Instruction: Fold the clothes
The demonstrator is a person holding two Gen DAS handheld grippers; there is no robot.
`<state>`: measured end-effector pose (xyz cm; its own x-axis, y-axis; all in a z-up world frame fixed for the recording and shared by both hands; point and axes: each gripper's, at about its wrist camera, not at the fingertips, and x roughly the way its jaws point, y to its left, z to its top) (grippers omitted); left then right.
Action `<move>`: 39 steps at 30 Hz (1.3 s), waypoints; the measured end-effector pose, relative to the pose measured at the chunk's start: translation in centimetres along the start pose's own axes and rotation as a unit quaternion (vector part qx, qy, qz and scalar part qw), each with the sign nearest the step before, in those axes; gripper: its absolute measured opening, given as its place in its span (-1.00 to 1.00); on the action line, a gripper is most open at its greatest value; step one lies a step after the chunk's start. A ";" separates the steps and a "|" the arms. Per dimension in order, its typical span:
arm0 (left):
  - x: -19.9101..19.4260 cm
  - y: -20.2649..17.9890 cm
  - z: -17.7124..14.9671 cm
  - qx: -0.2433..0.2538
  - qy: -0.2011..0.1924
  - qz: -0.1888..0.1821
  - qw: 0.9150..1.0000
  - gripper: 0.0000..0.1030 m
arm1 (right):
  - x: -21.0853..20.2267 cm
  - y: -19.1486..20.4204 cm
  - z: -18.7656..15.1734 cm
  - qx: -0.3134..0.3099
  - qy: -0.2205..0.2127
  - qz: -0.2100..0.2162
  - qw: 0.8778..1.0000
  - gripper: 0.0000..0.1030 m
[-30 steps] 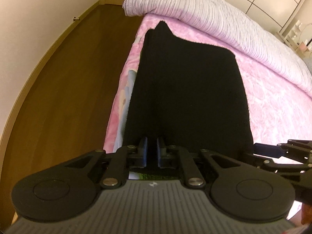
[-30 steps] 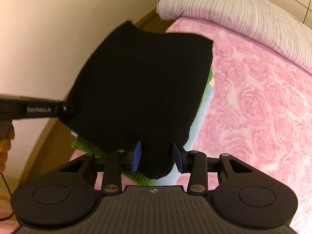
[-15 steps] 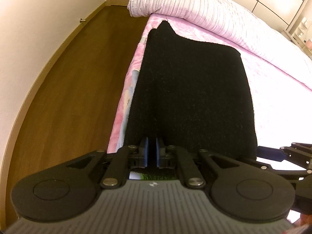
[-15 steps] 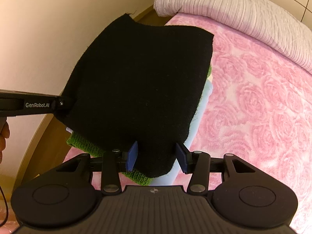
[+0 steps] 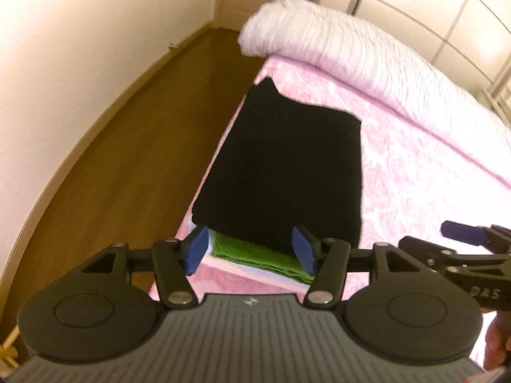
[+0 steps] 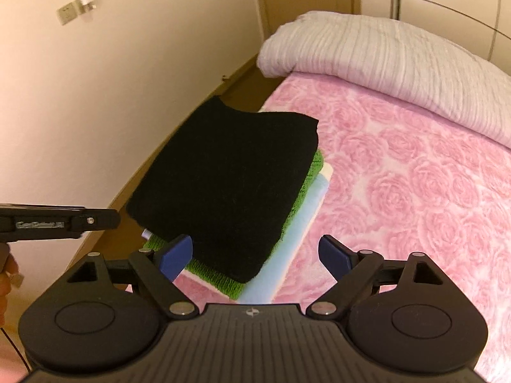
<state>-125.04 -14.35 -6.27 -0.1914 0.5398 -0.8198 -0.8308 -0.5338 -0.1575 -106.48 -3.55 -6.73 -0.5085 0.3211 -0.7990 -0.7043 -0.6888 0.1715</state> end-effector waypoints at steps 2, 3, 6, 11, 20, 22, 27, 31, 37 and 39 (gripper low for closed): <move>-1.8 -0.9 -1.0 -0.021 -0.015 0.012 1.000 0.23 | -1.1 -1.1 -0.2 -0.019 0.001 0.017 1.000 0.72; -2.5 -1.5 -1.5 -0.032 -0.022 0.019 0.999 0.25 | -1.6 -1.6 -0.3 -0.029 0.001 0.025 0.999 0.72; -4.7 -3.6 -3.3 -0.070 -0.038 0.043 0.996 0.28 | -3.2 -3.3 -0.7 -0.058 0.002 0.050 0.997 0.72; -7.9 -9.4 -6.5 -0.110 -0.049 0.078 0.990 0.48 | -5.9 -6.0 -1.3 -0.106 0.004 0.091 0.990 0.72; -13.4 -21.1 -11.9 -0.158 -0.086 0.130 0.975 0.73 | -12.3 -14.6 -2.5 -0.158 -0.002 0.142 0.977 0.72; -14.3 -23.3 -13.1 -0.167 -0.091 0.140 0.972 0.75 | -13.3 -16.0 -2.9 -0.168 -0.002 0.147 0.975 0.72; -15.2 -27.5 -14.7 -0.181 -0.095 0.166 0.965 0.86 | -14.8 -18.2 -3.5 -0.187 -0.002 0.151 0.971 0.72; -15.1 -29.8 -14.9 -0.185 -0.100 0.196 0.958 0.93 | -16.1 -20.0 -4.0 -0.201 -0.003 0.154 0.967 0.72; -14.7 -32.1 -15.1 -0.188 -0.106 0.250 0.944 0.98 | -16.2 -21.1 -4.0 -0.216 -0.009 0.149 0.965 0.72; -14.4 -32.6 -15.4 -0.196 -0.106 0.270 0.937 0.98 | -16.0 -21.3 -4.0 -0.220 -0.011 0.146 0.964 0.72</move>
<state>-87.15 -14.74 2.16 -0.6616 0.2169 -0.7178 -0.3351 -0.9419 0.0242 -81.33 3.42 0.16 -0.6676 0.0826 -0.7400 -0.2533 -0.9597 0.1214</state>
